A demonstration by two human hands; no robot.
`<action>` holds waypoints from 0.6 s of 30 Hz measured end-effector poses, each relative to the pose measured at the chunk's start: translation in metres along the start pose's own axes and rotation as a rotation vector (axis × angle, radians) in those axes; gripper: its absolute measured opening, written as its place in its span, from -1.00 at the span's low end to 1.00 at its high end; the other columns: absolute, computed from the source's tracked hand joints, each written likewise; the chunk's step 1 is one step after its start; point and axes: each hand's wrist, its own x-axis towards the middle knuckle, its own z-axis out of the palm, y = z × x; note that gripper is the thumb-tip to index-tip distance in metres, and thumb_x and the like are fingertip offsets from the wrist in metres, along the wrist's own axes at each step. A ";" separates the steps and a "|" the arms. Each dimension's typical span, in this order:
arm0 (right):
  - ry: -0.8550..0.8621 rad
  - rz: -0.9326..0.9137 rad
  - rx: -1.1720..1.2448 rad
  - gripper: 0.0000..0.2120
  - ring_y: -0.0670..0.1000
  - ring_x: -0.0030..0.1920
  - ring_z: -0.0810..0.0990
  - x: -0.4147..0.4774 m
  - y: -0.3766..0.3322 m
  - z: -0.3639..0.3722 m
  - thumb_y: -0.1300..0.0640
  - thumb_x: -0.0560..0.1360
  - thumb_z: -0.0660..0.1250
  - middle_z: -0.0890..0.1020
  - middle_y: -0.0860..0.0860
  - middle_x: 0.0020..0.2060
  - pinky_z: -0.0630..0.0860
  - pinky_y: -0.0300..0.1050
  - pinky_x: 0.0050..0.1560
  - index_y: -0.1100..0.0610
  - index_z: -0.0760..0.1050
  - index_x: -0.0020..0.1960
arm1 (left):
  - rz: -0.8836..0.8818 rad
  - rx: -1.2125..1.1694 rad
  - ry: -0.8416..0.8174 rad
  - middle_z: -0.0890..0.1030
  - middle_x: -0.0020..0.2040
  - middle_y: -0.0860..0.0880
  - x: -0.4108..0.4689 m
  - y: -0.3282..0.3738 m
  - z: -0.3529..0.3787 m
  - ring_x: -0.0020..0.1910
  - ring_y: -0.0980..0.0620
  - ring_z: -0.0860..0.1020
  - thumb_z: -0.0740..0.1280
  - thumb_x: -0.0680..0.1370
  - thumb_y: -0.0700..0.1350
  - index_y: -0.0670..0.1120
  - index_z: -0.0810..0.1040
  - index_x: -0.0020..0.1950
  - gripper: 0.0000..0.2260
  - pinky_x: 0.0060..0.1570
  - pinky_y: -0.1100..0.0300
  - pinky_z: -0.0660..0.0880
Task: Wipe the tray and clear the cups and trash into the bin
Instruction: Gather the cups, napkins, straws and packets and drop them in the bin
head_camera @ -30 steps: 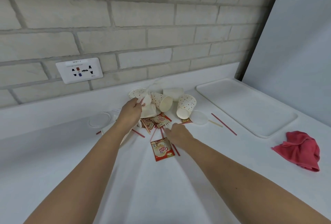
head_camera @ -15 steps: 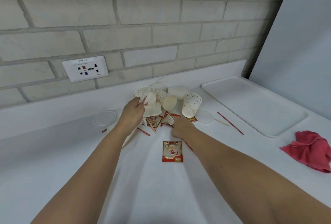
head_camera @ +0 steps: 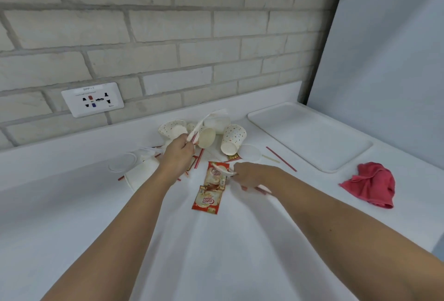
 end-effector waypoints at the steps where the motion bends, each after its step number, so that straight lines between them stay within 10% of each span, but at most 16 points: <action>1: 0.006 -0.006 0.063 -0.96 -0.04 -0.33 0.38 -0.008 0.007 -0.003 0.24 0.60 0.08 0.56 0.07 -0.18 0.26 -0.23 -0.35 0.19 0.29 0.00 | 0.006 -0.008 -0.007 0.34 -0.37 -0.02 -0.003 0.004 0.005 -0.39 0.03 0.28 0.05 0.57 -0.26 -0.07 0.35 -0.26 -0.76 -0.39 0.19 0.23; 18: 0.074 0.124 0.568 -0.94 -0.01 -0.39 0.35 -0.181 0.158 0.025 0.18 0.58 0.17 0.39 0.00 -0.43 0.34 -0.20 -0.31 0.14 0.41 -0.03 | -0.053 -0.108 -0.383 0.35 -0.35 -0.02 -0.108 0.073 0.157 -0.46 0.07 0.25 0.10 0.60 -0.17 -0.10 0.42 -0.18 -0.81 -0.47 0.25 0.18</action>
